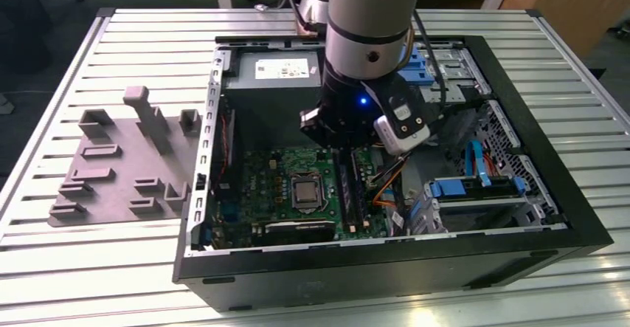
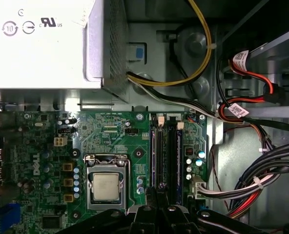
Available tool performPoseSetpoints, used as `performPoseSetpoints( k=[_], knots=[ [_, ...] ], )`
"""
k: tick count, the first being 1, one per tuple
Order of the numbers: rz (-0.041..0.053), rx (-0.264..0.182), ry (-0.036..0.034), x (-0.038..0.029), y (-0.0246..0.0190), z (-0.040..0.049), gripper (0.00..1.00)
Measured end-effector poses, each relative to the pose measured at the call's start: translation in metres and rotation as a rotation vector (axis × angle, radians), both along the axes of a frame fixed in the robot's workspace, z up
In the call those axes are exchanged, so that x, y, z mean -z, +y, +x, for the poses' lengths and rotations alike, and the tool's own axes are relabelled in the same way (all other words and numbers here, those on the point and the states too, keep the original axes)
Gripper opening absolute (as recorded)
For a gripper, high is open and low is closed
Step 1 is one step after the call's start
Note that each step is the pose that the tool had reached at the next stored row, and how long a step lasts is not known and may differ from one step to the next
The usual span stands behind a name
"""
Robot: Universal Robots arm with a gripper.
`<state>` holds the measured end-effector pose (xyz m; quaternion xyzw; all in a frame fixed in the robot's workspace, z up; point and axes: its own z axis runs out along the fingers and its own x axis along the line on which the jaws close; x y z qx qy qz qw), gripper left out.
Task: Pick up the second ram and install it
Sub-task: 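Insert the second ram into the second slot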
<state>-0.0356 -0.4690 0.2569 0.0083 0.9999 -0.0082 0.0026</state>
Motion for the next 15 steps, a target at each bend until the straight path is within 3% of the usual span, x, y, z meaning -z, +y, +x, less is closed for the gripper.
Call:
performPoseSetpoints(
  k=[15],
  knots=[
    [0.0001,0.000,-0.0001,0.0067,-0.0010,0.0000,0.11]
  ],
)
